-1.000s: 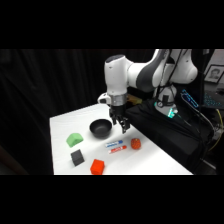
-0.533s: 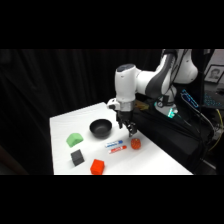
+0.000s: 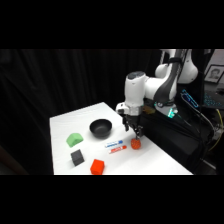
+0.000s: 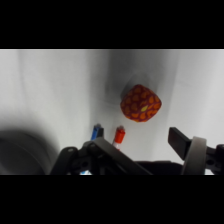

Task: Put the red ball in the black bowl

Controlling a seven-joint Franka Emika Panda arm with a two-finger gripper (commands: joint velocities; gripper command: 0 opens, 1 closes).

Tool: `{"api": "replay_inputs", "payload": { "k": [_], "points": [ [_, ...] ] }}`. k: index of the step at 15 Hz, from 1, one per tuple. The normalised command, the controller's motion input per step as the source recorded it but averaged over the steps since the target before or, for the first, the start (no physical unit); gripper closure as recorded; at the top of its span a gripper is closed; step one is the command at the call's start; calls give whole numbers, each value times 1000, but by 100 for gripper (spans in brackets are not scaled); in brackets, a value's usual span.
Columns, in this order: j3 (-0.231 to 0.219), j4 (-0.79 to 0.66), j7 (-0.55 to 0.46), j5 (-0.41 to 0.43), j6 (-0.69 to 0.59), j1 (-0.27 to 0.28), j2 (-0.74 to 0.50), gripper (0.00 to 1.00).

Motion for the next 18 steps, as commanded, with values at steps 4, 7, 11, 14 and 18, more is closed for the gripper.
{"api": "replay_inputs", "payload": {
  "k": [4, 7, 11, 14, 18],
  "points": [
    [91, -130, 16, 147, 298, 67, 58, 0],
    [82, -57, -37, 166, 293, 41, 138, 0],
    [5, 51, -45, 56, 281, 11, 213, 0],
    [-91, 65, 56, -87, 240, 64, 172, 0],
    [-90, 103, 46, -83, 183, 74, 173, 8]
  ]
}}
